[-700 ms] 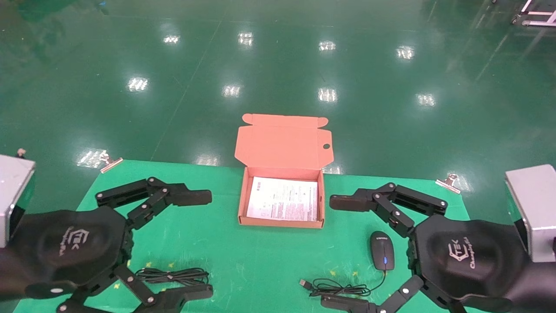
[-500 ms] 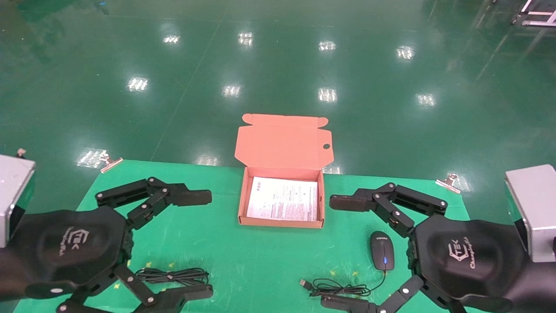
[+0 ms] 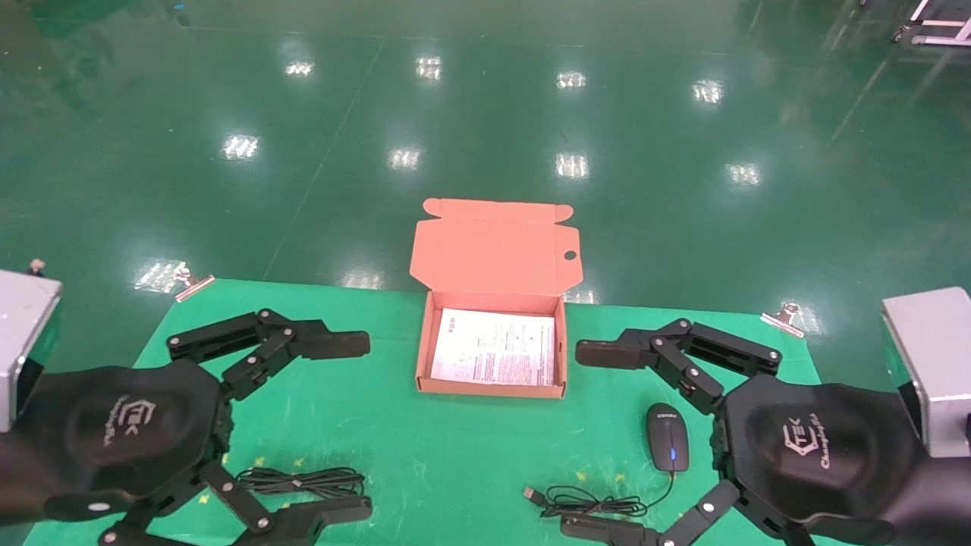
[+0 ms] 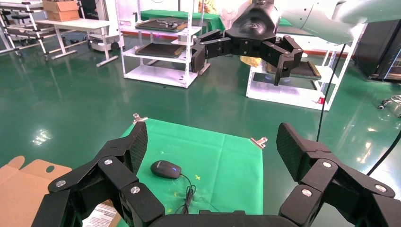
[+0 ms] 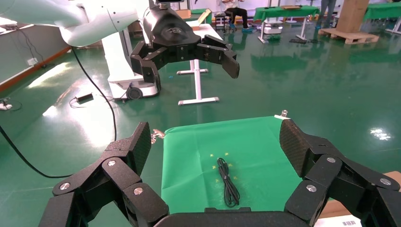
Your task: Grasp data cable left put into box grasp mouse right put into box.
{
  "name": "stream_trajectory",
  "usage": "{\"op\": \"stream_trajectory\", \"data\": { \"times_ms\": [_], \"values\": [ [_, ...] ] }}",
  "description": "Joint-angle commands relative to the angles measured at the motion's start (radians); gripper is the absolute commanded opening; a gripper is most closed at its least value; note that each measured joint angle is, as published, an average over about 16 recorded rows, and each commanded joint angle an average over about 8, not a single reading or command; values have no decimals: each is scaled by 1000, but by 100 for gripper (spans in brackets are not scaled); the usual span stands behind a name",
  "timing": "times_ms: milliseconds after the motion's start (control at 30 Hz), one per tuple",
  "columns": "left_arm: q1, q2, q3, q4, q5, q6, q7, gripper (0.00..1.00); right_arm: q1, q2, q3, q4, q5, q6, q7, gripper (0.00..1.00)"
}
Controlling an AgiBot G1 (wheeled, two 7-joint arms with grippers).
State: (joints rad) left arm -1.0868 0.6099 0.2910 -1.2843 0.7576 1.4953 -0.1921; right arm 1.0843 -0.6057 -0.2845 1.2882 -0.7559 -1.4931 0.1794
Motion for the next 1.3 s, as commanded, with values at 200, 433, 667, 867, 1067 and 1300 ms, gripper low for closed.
{"op": "stream_trajectory", "data": {
  "times_ms": [200,433,667,867,1067,1300],
  "values": [
    [-47,2,38,-1,88,2,-17,100,41,11,-23,19,-90,-8,-24,100],
    [-168,30,132,-14,304,19,-58,100,180,-8,-120,45,-322,-56,-76,100],
    [-288,95,242,-37,574,22,-55,100,338,-65,-291,55,-604,-74,-174,100],
    [-340,164,324,-40,771,-1,-40,100,413,-124,-429,55,-808,-56,-218,100],
    [-359,225,400,-42,945,-22,-53,100,417,-170,-507,47,-949,-18,-211,100],
    [-346,279,471,-26,1135,-77,-86,100,376,-204,-546,14,-1055,59,-200,100]
  ]
}}
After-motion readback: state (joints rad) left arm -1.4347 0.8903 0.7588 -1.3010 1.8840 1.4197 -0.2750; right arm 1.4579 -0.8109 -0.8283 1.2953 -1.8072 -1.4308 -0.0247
